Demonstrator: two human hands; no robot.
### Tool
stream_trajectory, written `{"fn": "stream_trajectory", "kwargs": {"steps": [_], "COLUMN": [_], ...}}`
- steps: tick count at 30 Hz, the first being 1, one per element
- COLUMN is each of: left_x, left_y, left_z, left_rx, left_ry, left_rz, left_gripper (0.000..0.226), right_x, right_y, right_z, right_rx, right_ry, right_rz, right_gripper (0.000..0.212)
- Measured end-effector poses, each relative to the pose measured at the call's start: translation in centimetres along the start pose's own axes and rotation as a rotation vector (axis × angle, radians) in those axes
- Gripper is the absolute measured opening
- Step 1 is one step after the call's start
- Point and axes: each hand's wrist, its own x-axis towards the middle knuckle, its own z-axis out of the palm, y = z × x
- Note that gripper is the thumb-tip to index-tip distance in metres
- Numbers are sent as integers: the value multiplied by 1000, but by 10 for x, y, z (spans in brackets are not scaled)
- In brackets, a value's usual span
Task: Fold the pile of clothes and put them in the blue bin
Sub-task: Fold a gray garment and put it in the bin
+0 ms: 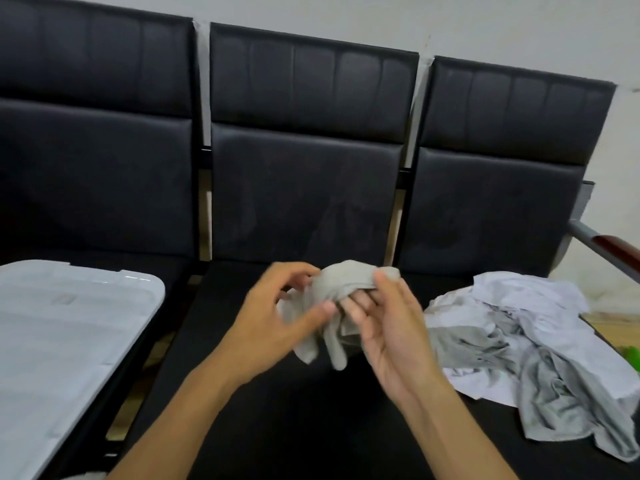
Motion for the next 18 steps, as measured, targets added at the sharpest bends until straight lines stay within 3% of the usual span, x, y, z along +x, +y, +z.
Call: {"fn": "stream_trajectory", "kwargs": {"steps": [2, 5, 8, 10, 13, 16, 18], "left_x": [-3, 4, 8, 8, 4, 2, -7], "left_y": [3, -7, -7, 0, 9, 9, 9], "left_z": [3, -1, 0, 0, -16, -30, -54], "left_rx": [-42, 18, 74, 38, -1, 156, 251], "left_ry": [-77, 100, 181, 102, -6, -9, 17], "left_rz": [22, 21, 26, 85, 176, 121, 149], "left_gripper": [40, 30, 29, 23, 18, 18, 20], "right_x": [1, 8, 15, 20, 28, 32, 32], "right_y": [14, 27, 32, 33, 27, 16, 6], "right_z": [9, 5, -6, -17, -35, -55, -68], "right_rx": [-114, -497, -799, -1085, -1450, -1653, -1776], "right_ry": [-115, -148, -95, -36, -75, -234, -243], "right_rz": [-13, -126, -263, -419, -565, -453, -338], "right_gripper": [19, 8, 37, 58, 19, 19, 17]}}
